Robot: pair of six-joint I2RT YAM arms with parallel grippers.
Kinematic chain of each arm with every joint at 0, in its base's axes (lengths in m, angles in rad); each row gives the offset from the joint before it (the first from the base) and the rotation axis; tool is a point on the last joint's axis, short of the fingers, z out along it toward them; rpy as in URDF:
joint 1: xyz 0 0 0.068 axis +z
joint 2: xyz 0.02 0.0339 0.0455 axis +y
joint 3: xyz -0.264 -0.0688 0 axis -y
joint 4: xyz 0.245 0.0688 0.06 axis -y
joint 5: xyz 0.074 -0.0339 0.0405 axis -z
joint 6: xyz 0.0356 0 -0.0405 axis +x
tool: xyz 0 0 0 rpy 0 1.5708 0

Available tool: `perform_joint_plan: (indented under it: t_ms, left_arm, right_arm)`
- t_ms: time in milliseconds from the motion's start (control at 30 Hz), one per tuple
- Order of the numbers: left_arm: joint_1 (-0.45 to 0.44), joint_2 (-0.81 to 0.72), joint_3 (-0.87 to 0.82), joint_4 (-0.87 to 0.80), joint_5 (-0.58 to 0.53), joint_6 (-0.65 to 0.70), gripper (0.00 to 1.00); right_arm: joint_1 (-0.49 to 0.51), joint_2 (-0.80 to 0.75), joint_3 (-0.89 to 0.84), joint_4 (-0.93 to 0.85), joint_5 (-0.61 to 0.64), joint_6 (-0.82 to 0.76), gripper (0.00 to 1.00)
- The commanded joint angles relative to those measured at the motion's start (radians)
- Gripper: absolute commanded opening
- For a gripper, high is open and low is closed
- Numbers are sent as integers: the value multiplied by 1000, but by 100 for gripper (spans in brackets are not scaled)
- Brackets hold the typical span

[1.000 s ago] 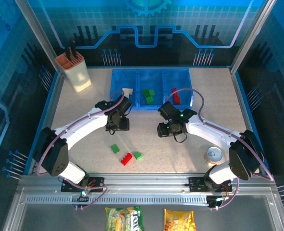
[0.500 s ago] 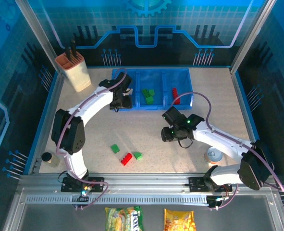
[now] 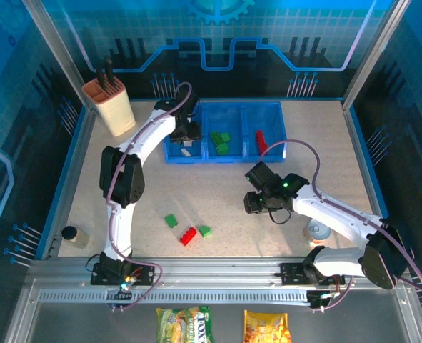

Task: Sort the legos into containers by color
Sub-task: Place the lego in the container.

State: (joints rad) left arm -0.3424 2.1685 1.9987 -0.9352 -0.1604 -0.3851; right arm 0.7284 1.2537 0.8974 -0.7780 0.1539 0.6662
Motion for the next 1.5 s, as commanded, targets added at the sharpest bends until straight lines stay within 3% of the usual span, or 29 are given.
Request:
perform_joint_plan:
  t_ms: [0,500,800,1467]
  left_arm:
    - [18,64,97,-26,-10,48,65]
    - [79,270,354,77,-9,87,65]
    - [85,336,375,181,-7,77,65]
    - [86,347,386,170,22,63,74]
  right_arm:
    - [11,-13,-5,-34,15,11,45]
    - [11,-21,9,-67,23,15,45]
    - [14,-30,6,-81,31,24,44]
    - [15,-22,35,-75,29,21,45]
